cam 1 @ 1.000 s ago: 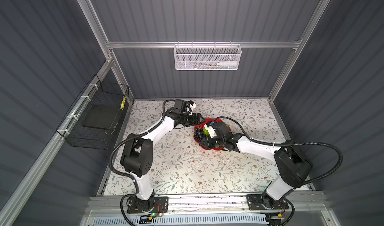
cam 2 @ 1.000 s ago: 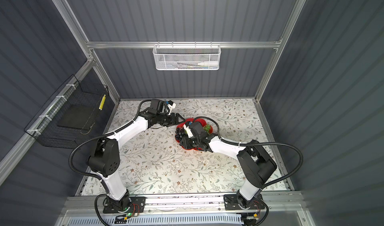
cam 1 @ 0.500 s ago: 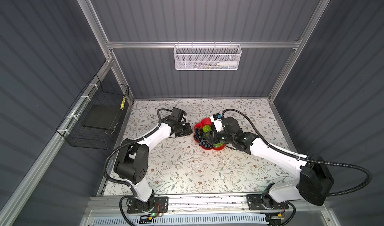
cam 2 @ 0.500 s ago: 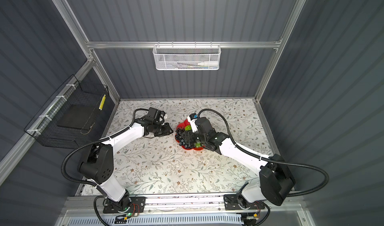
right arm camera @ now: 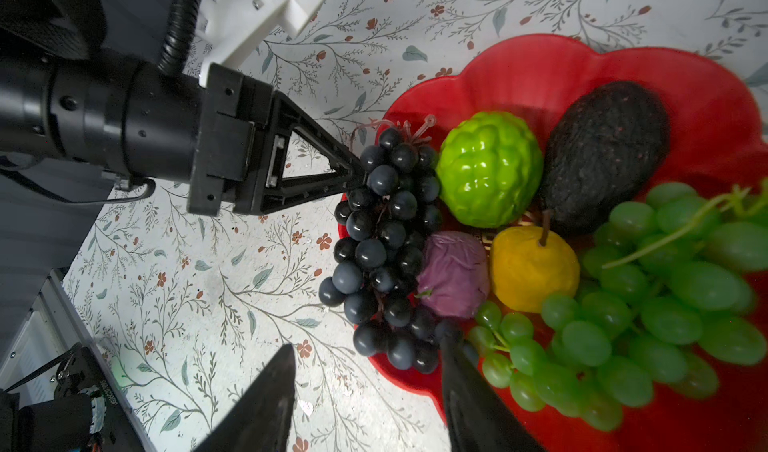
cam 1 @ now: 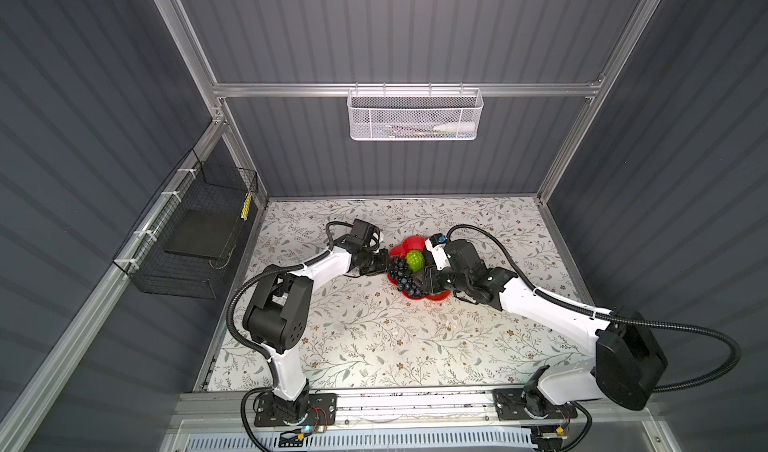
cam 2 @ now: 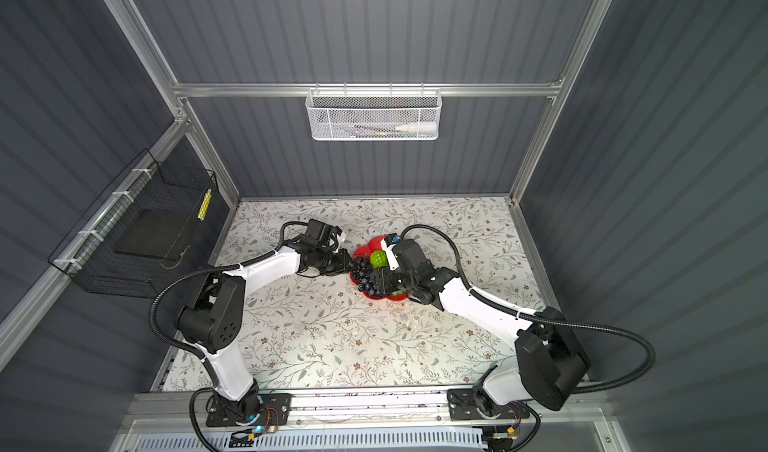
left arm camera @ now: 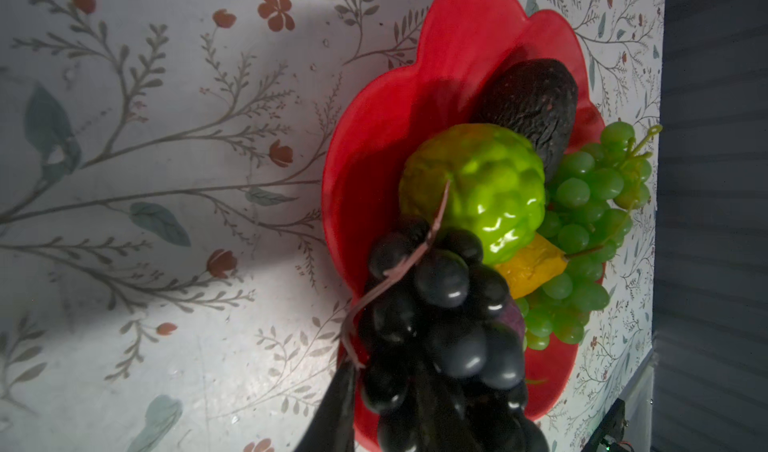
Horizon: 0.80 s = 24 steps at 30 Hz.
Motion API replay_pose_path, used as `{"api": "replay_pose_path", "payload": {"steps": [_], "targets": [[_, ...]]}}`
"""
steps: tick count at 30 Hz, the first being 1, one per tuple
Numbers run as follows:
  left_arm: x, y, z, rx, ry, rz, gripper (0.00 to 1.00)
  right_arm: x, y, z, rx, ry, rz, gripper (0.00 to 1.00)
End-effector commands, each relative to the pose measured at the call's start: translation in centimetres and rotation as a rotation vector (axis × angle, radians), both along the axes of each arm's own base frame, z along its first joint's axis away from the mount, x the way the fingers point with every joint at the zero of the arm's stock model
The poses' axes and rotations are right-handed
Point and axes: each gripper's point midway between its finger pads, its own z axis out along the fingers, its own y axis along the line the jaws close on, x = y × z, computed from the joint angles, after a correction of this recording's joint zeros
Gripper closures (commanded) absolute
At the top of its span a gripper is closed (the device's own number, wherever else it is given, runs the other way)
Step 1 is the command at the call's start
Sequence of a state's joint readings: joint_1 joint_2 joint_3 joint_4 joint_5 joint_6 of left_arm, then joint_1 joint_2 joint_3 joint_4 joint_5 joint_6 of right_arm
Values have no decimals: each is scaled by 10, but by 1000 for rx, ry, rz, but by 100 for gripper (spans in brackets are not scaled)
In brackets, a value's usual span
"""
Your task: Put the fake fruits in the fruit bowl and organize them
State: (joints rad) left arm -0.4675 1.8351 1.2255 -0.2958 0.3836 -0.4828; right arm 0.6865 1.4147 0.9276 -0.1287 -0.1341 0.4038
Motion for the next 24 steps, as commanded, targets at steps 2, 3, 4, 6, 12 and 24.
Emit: {"api": "replay_pose_path", "payload": {"steps": [2, 3, 4, 6, 12, 24], "targets": [[11, -16, 11, -53, -29, -21, 74, -1, -7, -11, -28, 24, -13, 43], [11, -16, 10, -54, -29, -21, 74, -1, -6, -11, -28, 25, -11, 42], [12, -17, 9, -56, -28, -22, 74, -1, -7, -12, -30, 27, -12, 42], [12, -18, 7, -57, -25, -23, 74, -1, -7, -12, -32, 29, -10, 42], [14, -22, 2, -63, -20, -43, 73, 0, -7, -13, -34, 34, -13, 42], [16, -4, 51, 20, -116, -29, 40, 2, -14, 18, -31, -43, -27, 36]]}}
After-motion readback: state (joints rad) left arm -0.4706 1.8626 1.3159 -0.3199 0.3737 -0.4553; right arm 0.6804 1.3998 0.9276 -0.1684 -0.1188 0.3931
